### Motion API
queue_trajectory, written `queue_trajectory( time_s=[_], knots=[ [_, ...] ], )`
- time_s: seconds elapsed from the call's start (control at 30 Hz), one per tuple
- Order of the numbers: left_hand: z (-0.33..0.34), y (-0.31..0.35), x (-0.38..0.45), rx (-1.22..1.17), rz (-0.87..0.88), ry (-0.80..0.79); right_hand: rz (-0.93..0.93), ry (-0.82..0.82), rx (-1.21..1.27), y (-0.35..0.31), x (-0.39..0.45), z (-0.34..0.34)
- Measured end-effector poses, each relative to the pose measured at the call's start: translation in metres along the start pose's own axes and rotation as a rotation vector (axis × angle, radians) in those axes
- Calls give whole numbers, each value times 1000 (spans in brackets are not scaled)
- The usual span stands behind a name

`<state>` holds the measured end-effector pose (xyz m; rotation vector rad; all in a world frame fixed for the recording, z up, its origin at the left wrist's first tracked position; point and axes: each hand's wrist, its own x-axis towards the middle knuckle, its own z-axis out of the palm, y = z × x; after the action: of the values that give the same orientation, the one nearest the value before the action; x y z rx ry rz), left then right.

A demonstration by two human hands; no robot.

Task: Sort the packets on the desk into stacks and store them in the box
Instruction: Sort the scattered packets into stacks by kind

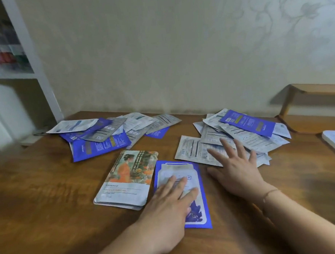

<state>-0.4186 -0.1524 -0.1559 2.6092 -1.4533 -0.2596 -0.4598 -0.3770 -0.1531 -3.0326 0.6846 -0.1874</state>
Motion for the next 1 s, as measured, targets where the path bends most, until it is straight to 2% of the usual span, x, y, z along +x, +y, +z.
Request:
queue_trajectory(
  time_s=[0.03, 0.1, 0.3, 0.43, 0.5, 0.53, 0.6, 0.63, 0.7, 0.77, 0.8, 0.87, 1.0],
  knots=[
    [-3, 0, 2, -7, 0, -19, 18, -97, 21, 5, 11, 6],
    [-8, 1, 6, -18, 6, -60, 42, -185, 101, 13, 28, 12],
    [-10, -1, 17, -23, -3, -54, 47, -164, 122, 19, 60, 13],
    [-17, -8, 10, -22, 92, 130, 48, -137, 147, 23, 74, 18],
    [-30, -32, -10, -45, 101, 205, 26, -24, 174, 26, 72, 21],
    [-38, -49, -23, -94, 45, 222, -15, 104, 206, 25, 68, 22],
    [-47, -92, -53, -198, -162, 256, -174, 363, 274, 16, 58, 19],
    [-47, -111, -66, -207, -288, 255, -265, 388, 310, 5, 53, 14],
    [-41, -137, -80, -177, -469, 217, -482, 186, 319, -25, 46, -1],
    [-32, -146, -82, -214, -508, 205, -669, -79, 245, -61, 46, -9],
    [-28, -148, -82, -238, -496, 226, -731, -158, 200, -76, 48, -8],
    [-22, -150, -82, -248, -465, 301, -806, -191, 124, -102, 52, -5],
    [-18, -149, -80, -267, -420, 390, -816, -257, 107, -127, 59, 3]
  ],
)
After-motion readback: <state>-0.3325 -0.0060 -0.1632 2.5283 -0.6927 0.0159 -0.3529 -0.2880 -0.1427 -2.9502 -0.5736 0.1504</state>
